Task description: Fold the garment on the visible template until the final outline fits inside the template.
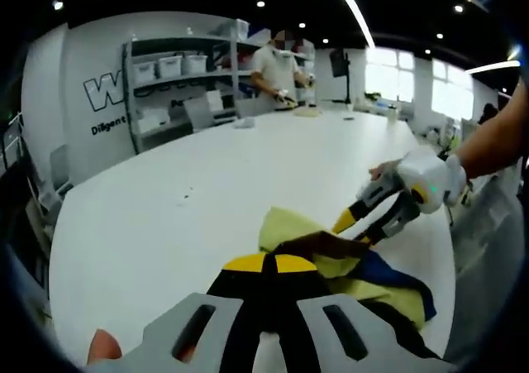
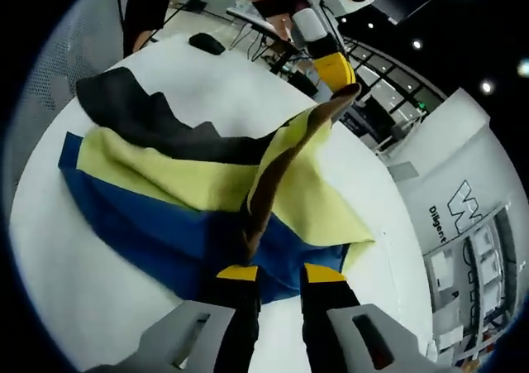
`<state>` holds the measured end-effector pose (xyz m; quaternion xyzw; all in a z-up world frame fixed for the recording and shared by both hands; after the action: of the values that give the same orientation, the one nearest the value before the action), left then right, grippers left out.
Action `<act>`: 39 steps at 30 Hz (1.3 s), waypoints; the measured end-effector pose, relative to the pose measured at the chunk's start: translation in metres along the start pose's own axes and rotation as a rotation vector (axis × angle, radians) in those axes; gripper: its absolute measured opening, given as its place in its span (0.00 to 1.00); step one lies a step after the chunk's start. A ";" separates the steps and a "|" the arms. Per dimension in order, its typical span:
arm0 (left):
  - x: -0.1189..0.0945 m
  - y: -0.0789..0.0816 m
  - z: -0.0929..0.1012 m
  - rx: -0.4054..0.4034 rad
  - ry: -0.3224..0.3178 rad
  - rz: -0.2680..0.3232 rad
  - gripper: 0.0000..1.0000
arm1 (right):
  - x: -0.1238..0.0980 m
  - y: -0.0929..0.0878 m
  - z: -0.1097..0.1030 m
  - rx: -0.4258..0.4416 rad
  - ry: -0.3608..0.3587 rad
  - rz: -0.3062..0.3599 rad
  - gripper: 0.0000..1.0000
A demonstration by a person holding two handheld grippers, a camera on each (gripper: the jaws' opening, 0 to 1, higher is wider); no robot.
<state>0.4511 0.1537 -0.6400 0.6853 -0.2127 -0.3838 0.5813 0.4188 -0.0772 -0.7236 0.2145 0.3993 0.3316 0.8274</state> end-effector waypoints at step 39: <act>-0.009 -0.018 0.016 -0.008 -0.019 -0.024 0.00 | -0.058 -0.002 0.017 0.036 -0.109 -0.042 0.00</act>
<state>0.4311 0.1543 -0.6552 0.6816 -0.2086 -0.3980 0.5775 0.4064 -0.1218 -0.6855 0.2388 0.3640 0.2949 0.8506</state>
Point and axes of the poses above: the point that each gripper's makers call its tool centre point, and the gripper's own axes: x roughly forward along the fingers, z roughly to its right, y roughly out of its top, the point moved 10 cm from there along -x, roughly backward along the fingers, and after that the axes turned 11 degrees about z, right-handed, at the moved point
